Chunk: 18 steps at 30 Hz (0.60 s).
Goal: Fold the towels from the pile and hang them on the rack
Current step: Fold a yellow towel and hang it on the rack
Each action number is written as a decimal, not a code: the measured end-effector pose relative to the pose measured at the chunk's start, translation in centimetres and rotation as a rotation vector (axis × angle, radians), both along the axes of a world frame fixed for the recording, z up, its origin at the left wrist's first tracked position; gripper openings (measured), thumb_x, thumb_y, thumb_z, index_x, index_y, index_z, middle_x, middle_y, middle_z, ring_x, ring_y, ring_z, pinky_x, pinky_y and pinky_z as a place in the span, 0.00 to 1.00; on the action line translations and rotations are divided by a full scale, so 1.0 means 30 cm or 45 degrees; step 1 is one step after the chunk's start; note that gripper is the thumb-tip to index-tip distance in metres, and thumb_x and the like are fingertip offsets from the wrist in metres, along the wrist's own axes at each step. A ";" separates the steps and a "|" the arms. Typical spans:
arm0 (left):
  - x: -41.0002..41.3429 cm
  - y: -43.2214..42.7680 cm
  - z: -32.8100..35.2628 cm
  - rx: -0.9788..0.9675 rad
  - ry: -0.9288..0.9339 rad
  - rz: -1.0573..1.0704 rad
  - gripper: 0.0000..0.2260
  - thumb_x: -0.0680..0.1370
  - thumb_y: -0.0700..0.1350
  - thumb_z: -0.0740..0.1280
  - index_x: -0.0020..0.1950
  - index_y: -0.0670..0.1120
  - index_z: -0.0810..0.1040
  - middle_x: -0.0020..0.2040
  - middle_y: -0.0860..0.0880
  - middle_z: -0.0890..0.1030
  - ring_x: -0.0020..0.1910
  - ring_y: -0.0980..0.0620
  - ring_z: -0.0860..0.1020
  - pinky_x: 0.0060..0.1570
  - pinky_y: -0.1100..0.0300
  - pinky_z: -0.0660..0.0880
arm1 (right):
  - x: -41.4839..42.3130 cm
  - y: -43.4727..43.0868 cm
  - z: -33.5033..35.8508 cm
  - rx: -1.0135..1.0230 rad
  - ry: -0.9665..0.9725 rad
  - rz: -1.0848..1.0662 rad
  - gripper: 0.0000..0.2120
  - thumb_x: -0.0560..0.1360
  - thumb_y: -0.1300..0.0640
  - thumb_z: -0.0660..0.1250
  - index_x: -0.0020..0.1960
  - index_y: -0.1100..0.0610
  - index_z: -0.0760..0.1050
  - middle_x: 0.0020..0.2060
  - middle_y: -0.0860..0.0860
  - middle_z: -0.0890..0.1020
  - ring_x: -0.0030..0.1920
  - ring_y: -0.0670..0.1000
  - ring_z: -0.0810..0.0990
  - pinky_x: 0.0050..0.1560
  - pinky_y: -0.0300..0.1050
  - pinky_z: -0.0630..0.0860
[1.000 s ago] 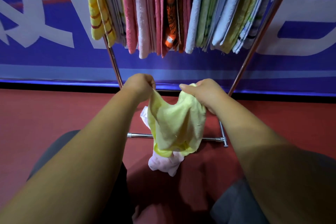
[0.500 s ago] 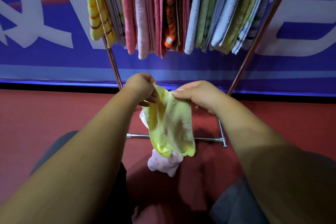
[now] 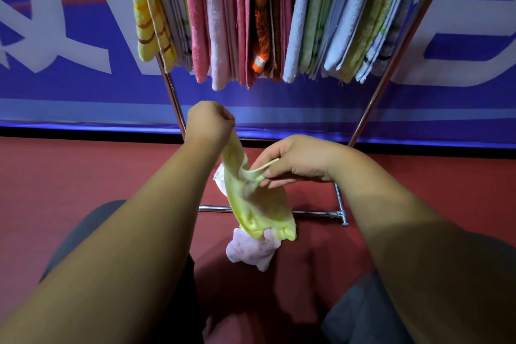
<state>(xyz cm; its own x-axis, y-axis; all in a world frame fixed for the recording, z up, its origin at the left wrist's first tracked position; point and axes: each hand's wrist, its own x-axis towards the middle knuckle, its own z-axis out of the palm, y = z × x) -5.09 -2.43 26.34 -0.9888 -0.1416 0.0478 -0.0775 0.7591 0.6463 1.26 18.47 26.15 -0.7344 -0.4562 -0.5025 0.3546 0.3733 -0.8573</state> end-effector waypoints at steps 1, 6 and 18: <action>0.006 0.001 0.002 0.075 -0.021 -0.011 0.11 0.78 0.37 0.67 0.47 0.48 0.88 0.48 0.48 0.87 0.51 0.47 0.84 0.52 0.58 0.77 | 0.002 -0.002 0.001 0.021 0.000 0.029 0.16 0.82 0.73 0.64 0.57 0.58 0.87 0.53 0.60 0.89 0.56 0.51 0.88 0.60 0.44 0.84; 0.038 0.024 0.014 0.353 -0.237 -0.238 0.19 0.79 0.31 0.61 0.50 0.48 0.89 0.46 0.54 0.88 0.50 0.51 0.85 0.57 0.59 0.80 | -0.028 0.010 -0.023 0.104 0.152 -0.224 0.15 0.84 0.70 0.62 0.56 0.57 0.85 0.49 0.59 0.88 0.54 0.53 0.90 0.56 0.46 0.86; 0.038 0.030 0.019 0.721 -0.456 -0.615 0.21 0.78 0.24 0.60 0.48 0.45 0.87 0.45 0.40 0.87 0.43 0.44 0.83 0.52 0.49 0.80 | -0.048 -0.004 -0.004 -0.203 0.170 -0.579 0.26 0.83 0.67 0.69 0.78 0.61 0.66 0.59 0.65 0.85 0.50 0.58 0.90 0.49 0.48 0.88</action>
<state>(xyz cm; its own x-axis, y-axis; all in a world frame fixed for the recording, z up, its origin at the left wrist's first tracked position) -3.97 -1.53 26.91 -0.8888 0.3948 -0.2328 -0.1002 0.3282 0.9393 -0.16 18.35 26.02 -0.9301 -0.1384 -0.3404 0.3341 0.0672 -0.9401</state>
